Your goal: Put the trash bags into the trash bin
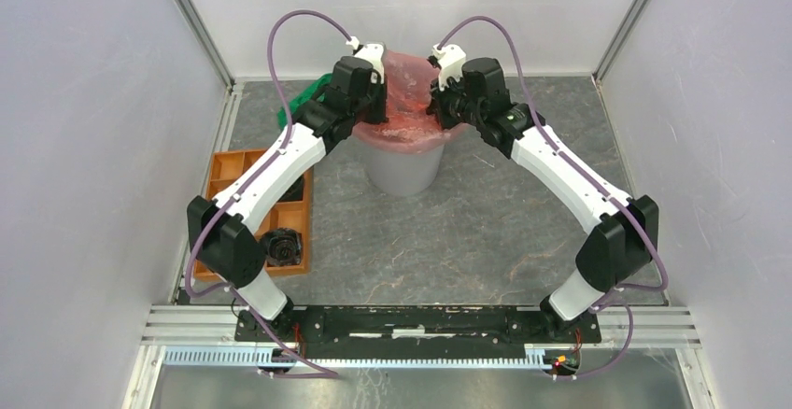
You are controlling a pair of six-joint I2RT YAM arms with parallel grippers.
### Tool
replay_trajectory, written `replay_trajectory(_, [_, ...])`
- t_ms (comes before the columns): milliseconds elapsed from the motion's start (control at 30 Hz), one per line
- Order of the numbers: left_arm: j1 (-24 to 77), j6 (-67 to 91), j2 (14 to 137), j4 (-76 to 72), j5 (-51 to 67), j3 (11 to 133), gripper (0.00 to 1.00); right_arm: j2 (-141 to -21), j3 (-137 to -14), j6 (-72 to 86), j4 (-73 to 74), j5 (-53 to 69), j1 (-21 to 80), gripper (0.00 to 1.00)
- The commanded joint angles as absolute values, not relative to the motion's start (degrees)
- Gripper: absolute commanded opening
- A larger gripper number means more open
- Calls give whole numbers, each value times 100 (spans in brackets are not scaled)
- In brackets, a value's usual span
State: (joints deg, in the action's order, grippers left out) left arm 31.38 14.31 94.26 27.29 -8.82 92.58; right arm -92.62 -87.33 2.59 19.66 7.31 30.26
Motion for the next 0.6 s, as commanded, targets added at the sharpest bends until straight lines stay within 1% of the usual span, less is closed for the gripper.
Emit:
replay_trajectory(0, [3152, 1854, 9437, 2506, -182, 8942, 2, -9299, -8871, 239, 1774, 1361, 3022, 1])
replay_trajectory(100, [3148, 1997, 9466, 2448, 93, 8647, 2, -9453, -8826, 248, 1801, 1724, 3020, 1])
replay_trajectory(333, [3160, 2321, 9375, 2436, 913, 8257, 2, -9756, -8820, -200, 2366, 1749, 3040, 1])
replay_trajectory(433, [3185, 2596, 9177, 2439, 1102, 8089, 2, -9677, -8833, -348, 2702, 1652, 3087, 1])
replay_trajectory(567, [3269, 3060, 8778, 2350, 1362, 7797, 2, -9292, -8689, -349, 3008, 1511, 3154, 1])
